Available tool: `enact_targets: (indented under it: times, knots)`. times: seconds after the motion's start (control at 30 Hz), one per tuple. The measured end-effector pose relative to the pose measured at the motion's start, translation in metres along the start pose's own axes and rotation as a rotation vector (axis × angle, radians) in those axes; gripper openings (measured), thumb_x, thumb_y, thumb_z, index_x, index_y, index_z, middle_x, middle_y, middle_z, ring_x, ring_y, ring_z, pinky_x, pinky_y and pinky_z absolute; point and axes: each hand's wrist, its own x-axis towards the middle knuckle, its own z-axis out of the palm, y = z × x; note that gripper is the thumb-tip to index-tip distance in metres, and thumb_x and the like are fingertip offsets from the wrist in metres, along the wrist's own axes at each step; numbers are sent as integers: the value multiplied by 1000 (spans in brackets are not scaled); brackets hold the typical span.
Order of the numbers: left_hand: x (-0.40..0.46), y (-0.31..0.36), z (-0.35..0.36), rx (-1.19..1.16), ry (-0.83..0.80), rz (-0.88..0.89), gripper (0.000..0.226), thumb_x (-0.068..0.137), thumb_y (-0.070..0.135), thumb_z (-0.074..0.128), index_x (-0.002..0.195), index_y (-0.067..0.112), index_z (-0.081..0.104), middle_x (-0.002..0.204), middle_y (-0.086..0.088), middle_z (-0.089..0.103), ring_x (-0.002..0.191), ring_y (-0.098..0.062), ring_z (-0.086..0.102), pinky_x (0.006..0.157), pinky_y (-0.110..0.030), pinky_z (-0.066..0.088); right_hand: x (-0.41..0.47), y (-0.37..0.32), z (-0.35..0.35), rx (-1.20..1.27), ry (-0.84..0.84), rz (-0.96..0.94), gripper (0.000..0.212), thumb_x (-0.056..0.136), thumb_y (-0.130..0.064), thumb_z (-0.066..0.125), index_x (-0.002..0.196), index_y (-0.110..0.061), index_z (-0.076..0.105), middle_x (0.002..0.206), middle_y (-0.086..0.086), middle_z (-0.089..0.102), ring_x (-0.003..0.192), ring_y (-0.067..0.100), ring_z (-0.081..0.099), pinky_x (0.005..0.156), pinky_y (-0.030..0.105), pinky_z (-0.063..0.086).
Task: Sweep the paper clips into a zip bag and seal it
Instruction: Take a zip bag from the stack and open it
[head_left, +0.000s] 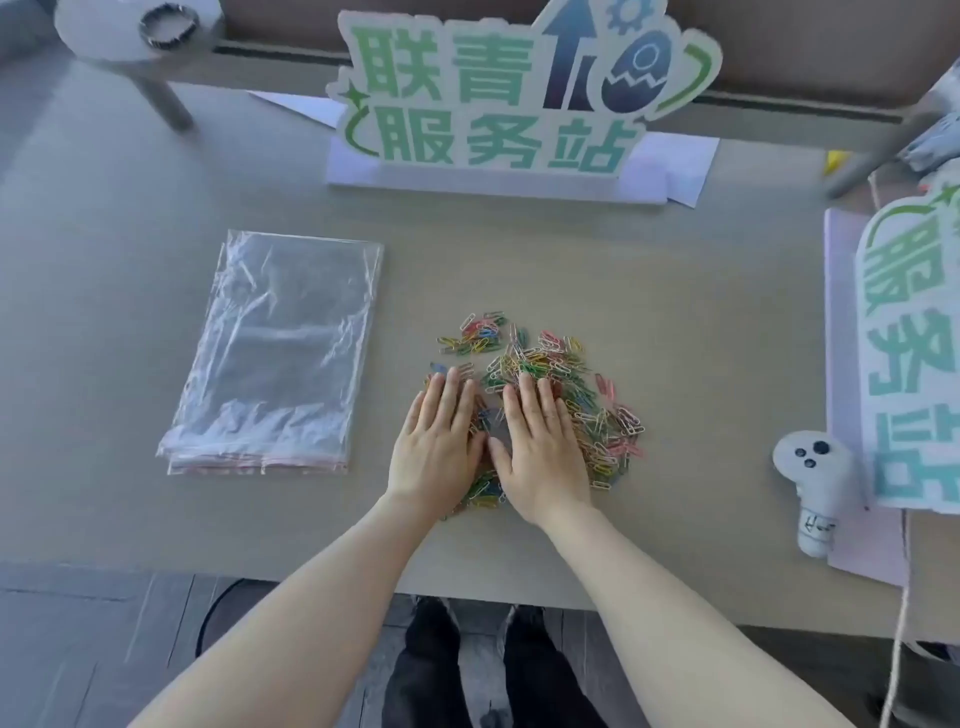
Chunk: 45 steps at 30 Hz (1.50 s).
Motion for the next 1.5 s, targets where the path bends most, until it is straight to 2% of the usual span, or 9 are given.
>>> enact_targets:
  times: [0.27,0.43,0.57,0.67,0.77,0.97,1.2,1.33,1.5]
  knots:
    - [1,-3,0,1,24,4,63,99,45,19,152,11,15,159,-9,11,147,-26,6,119,-37,5,0,2,5,-47,1,13,65,101,-51,12,153,-16,-4,161,5,-12,147,23,-17,121,45,3]
    - [-3,-15,-15,-60,36,7,60,99,37,19,151,9,14,159,-9,9,147,-25,4,120,-38,7,8,-22,-14,54,81,-53,64,100,-47,25,154,-20,2,161,2,-9,147,21,-15,120,39,-3]
    - [-13,-42,-36,-76,87,-61,60,96,21,41,151,8,19,159,-9,12,147,-25,5,120,-38,7,21,-63,-26,163,124,-146,60,96,-31,44,151,-15,25,160,10,17,148,27,10,120,42,12]
    - [-27,-69,-51,-60,82,-150,71,86,12,47,151,10,19,160,-8,11,147,-24,3,120,-38,1,27,-92,-26,186,141,-235,49,88,-21,52,136,-12,48,127,11,56,118,33,51,95,46,44]
    - [-47,-97,-62,-47,78,-215,75,79,14,53,149,13,25,159,-7,14,147,-26,5,120,-41,4,29,-119,-24,190,120,-297,39,85,-15,54,124,-12,57,101,10,61,90,34,58,71,40,48]
    - [-78,-140,-64,-63,95,-304,63,78,16,59,140,16,44,151,-10,34,142,-31,24,115,-45,21,26,-154,-13,186,13,-359,38,93,-20,44,131,-18,51,117,5,59,102,27,56,66,32,40]
    - [-86,-168,-54,-39,211,-304,35,73,6,75,107,16,70,123,-10,64,118,-35,56,92,-46,46,28,-168,-1,227,-55,-343,38,96,-22,41,133,-20,48,126,5,57,107,27,57,75,37,48]
    - [-83,-168,-58,-32,196,-321,28,62,-6,75,82,13,70,91,-6,67,79,-31,62,58,-33,45,25,-170,-1,317,93,-359,30,93,-22,47,121,-21,57,101,1,69,82,26,65,57,29,43]
    - [-73,-157,-69,-167,235,-352,22,81,4,66,102,11,67,81,-6,62,68,-31,58,47,-33,42,14,-172,-10,373,131,-422,30,88,-27,49,114,-26,64,69,0,68,62,26,64,50,26,37]
